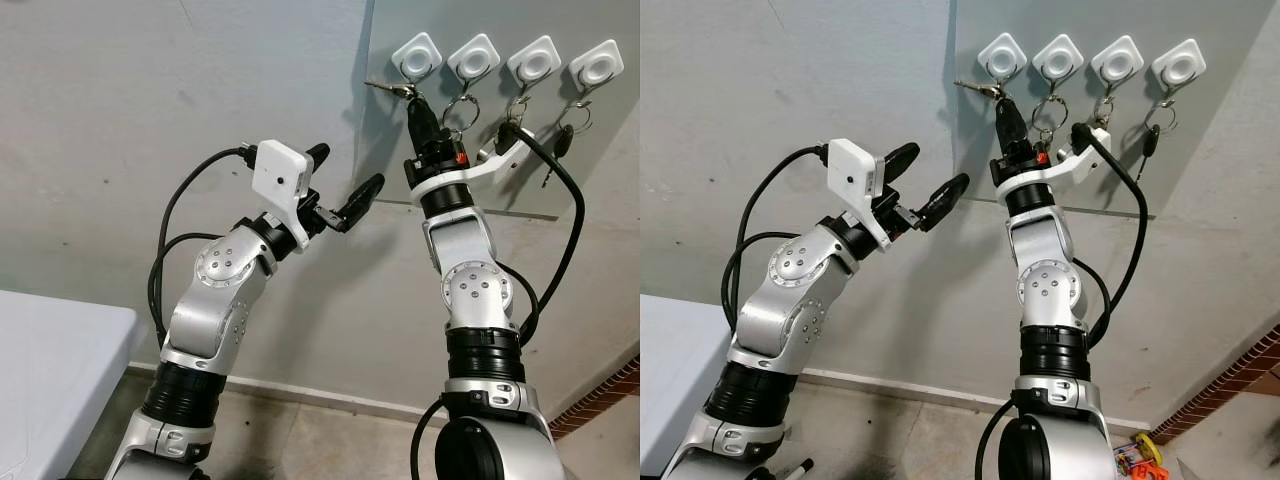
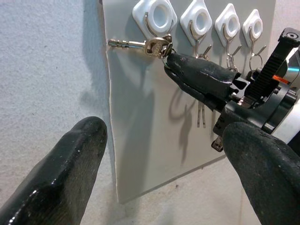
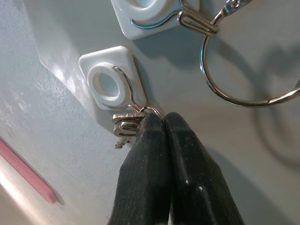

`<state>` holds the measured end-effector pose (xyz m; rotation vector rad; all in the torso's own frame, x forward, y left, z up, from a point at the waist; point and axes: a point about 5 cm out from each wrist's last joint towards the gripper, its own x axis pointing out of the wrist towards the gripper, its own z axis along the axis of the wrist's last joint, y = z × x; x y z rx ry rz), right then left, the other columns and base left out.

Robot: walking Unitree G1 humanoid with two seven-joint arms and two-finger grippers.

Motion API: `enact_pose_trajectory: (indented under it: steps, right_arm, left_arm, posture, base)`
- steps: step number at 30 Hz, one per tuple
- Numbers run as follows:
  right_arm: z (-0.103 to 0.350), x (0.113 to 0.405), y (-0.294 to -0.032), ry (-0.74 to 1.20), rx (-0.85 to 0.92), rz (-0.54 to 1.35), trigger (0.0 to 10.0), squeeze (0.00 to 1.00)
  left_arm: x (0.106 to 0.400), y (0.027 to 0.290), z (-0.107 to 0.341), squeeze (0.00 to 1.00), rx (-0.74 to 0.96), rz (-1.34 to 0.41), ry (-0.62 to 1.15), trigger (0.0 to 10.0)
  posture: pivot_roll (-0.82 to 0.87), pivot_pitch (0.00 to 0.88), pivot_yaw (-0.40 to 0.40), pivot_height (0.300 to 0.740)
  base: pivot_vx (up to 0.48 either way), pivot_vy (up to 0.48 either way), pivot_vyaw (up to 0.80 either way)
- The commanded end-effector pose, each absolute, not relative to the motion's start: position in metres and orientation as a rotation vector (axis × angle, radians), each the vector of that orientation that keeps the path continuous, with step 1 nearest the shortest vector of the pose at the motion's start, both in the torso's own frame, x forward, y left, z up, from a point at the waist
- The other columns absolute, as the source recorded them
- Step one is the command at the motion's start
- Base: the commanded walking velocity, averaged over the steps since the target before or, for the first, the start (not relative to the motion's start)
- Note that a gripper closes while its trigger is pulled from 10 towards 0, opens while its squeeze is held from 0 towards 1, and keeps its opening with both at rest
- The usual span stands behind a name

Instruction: Hang keys on a hook

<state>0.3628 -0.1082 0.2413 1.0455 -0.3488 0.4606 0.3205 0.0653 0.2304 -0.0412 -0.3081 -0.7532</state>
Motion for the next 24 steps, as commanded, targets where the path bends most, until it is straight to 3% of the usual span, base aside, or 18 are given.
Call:
enact_pose_trajectory:
  steps: [1,24]
  right_arm:
    - [0.226,0.363,-0.106,-0.282,1.043,0.430,10.0,0.00]
    - [0.258,0.367,-0.113,-0.397,0.912,0.501,10.0,0.00]
  left_arm:
    - [0.320,0.066,0.236,0.00,-0.038,-0.744,-0.325,10.0]
    - [0.319,0.064,0.236,0.00,-0.047,-0.748,-0.326,10.0]
  posture:
    - [-0.03,0.000,0.041,0.740]
    - [-0.03,0.000,0.039,0.740]
  base:
    - [0.000,0.000,0.00]
    - [0.000,0.000,0.00]
